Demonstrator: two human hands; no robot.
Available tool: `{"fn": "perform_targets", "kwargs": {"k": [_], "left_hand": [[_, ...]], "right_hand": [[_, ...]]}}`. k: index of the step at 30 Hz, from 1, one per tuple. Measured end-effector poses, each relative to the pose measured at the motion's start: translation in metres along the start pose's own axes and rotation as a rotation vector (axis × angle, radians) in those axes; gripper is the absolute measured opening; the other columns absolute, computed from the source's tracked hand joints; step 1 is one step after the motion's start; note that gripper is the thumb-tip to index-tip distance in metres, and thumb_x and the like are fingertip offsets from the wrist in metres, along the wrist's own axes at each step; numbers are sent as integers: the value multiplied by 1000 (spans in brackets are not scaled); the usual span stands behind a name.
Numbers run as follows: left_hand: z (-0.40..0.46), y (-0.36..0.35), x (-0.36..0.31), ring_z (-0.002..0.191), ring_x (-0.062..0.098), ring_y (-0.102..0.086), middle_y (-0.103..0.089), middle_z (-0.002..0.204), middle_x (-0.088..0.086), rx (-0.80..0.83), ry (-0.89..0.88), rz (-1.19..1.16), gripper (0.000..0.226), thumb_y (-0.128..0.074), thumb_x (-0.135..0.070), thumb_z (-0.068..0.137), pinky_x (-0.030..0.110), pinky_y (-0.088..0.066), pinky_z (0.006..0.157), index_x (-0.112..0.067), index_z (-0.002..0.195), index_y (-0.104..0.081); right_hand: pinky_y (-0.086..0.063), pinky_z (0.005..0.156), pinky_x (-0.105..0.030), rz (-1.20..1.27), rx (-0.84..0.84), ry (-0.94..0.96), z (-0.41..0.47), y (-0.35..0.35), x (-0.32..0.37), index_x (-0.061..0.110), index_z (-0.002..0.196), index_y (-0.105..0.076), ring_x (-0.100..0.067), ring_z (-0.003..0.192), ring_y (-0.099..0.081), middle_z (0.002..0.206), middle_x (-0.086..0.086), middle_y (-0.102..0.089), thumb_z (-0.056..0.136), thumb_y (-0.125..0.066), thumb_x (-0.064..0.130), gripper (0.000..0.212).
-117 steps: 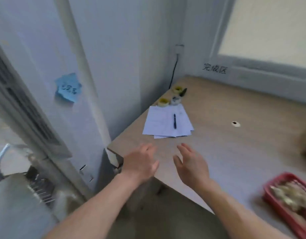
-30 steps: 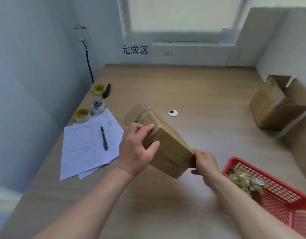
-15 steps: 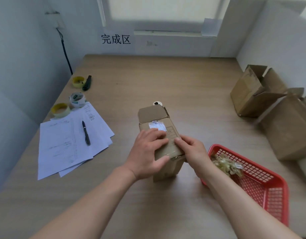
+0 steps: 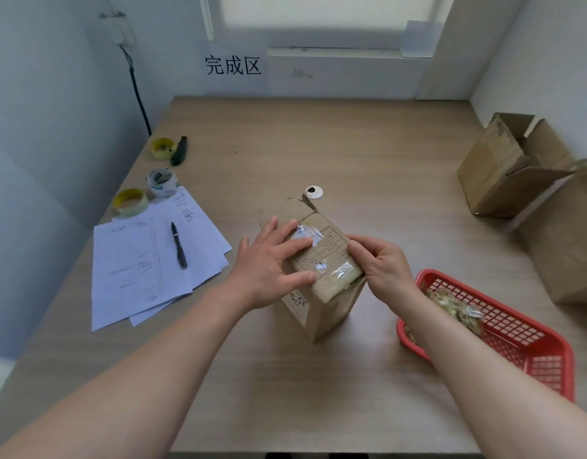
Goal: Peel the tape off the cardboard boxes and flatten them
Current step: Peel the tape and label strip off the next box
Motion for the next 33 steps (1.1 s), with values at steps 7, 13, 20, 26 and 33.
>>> {"fn": "perform_targets", "kwargs": {"k": [7, 13, 20, 26, 33], "left_hand": [[3, -8, 0, 148, 1, 13, -6, 163, -23, 42, 7, 2, 92, -71, -77, 61, 60, 0, 116, -51, 142, -38], [3, -7, -3, 149, 4, 16, -1, 164, -23, 118, -13, 30, 98, -75, -74, 61, 60, -1, 119, -50, 147, -33], [8, 4, 1, 151, 9, 11, -2, 165, -19, 227, -24, 45, 86, -69, -13, 82, 52, -10, 122, -47, 151, -29], [10, 6, -3, 152, 8, 10, -3, 165, -20, 237, -16, 45, 86, -50, 4, 83, 47, -10, 123, -45, 151, -30], [8, 6, -2, 152, 10, 10, -3, 165, -19, 236, -10, 59, 89, -48, 4, 81, 50, -10, 122, -47, 151, -28]], "right_hand": [[-50, 98, -34, -374, -184, 110, -13, 5, 14, 24, 115, -74, -13, 106, -66, 113, 3, -72, 95, -65, 22, 22], [-38, 112, -40, -363, -90, 313, -51, -15, 31, 15, 111, -76, -24, 133, -48, 135, -6, -59, 88, -66, -3, 31], [-36, 106, -51, -580, -31, 502, -79, -32, 38, 17, 99, -79, -34, 135, -45, 133, -6, -61, 67, -75, 17, 32], [-43, 88, -62, -806, -58, 640, -82, -48, 42, 22, 88, -78, -40, 123, -58, 129, -13, -65, 73, -86, 15, 17], [-22, 108, -64, -611, 49, 450, -78, -40, 40, 21, 76, -74, -14, 131, -52, 128, 9, -64, 80, -80, 12, 11]]}}
Point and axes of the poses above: each hand's wrist, its own z-axis towards the middle knuckle, its own y-axis out of the back of the hand, x = y × z, the point moved 7 cm from there along z, towards the middle knuckle
